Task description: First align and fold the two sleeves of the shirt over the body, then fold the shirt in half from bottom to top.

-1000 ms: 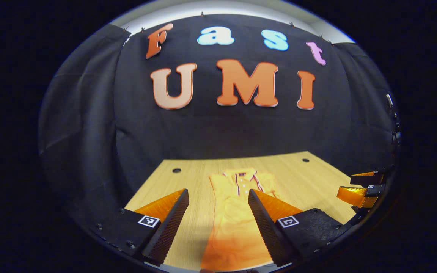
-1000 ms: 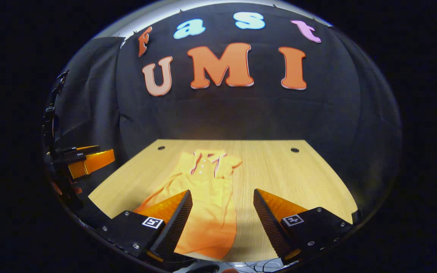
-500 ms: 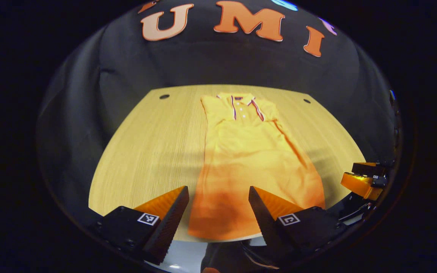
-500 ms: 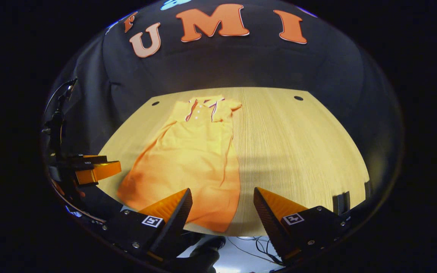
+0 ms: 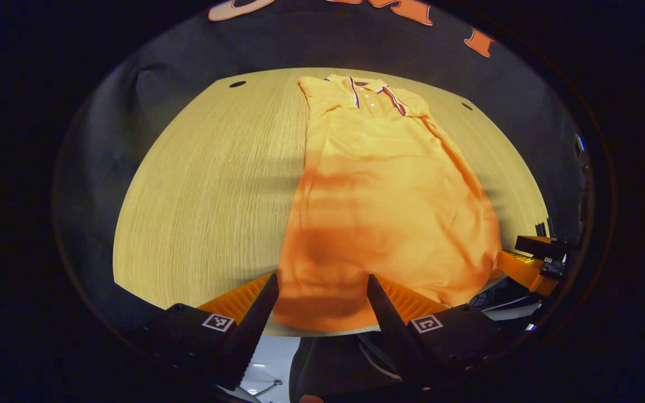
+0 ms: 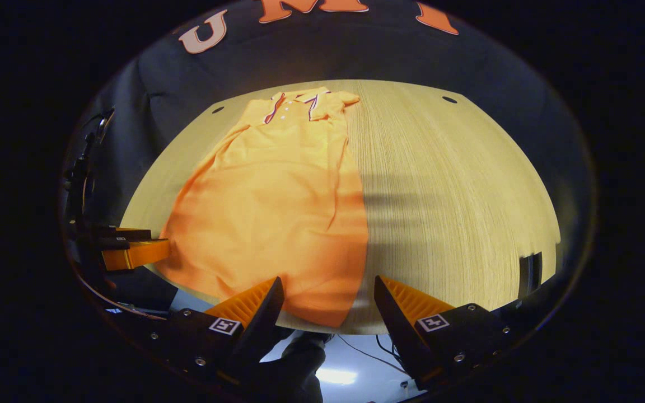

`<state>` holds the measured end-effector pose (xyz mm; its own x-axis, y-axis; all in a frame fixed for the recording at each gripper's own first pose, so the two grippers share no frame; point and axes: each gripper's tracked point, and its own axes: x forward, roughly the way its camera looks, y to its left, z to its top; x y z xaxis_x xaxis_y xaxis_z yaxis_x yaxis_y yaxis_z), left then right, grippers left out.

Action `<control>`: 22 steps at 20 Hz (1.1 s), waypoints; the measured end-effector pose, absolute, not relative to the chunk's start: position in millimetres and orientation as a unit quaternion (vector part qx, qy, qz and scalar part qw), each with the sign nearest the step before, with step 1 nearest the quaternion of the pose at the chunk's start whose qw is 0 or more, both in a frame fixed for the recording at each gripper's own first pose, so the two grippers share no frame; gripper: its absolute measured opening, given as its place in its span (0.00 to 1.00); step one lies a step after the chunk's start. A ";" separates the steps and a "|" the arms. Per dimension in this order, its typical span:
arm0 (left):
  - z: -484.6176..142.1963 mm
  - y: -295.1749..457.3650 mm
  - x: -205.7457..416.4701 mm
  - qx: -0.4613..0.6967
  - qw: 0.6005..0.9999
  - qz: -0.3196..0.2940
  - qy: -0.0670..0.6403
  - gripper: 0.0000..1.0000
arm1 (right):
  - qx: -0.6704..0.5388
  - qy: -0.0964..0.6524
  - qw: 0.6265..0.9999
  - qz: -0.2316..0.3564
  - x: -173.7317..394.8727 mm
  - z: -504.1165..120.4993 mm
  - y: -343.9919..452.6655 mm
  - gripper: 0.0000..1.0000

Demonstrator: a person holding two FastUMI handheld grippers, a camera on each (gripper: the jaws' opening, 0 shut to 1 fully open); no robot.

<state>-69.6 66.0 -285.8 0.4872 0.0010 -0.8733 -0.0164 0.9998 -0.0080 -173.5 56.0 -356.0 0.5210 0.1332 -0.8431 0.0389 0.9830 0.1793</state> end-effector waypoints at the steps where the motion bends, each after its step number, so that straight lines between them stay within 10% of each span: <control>1: -290.7 68.4 -70.9 -0.002 0.856 0.008 0.517 0.98 | 0.085 0.495 0.864 0.027 -173.9 -359.1 56.8 0.99; 6: -303.6 67.0 -67.6 0.010 0.839 0.009 0.545 0.99 | 0.057 0.521 0.851 0.019 -167.8 -378.6 63.3 0.99; 10: -302.9 49.5 -58.0 0.036 0.840 -0.028 0.541 0.95 | 0.046 0.527 0.848 0.031 -168.0 -377.7 66.1 0.72; 11: -302.9 45.1 -57.0 0.038 0.842 -0.035 0.537 0.75 | 0.064 0.526 0.848 0.015 -165.4 -376.9 62.0 0.69; 12: -304.1 37.1 -53.0 0.035 0.843 -0.047 0.534 0.66 | 0.085 0.524 0.847 0.007 -164.4 -377.2 62.4 0.33; 14: -302.3 32.3 -51.0 0.035 0.839 -0.064 0.540 0.10 | 0.137 0.523 0.841 0.009 -162.0 -377.0 65.3 0.16; 22: -266.3 25.8 -14.0 -0.041 0.865 -0.085 0.493 0.01 | 0.264 0.480 0.834 0.054 -127.5 -337.8 81.9 0.06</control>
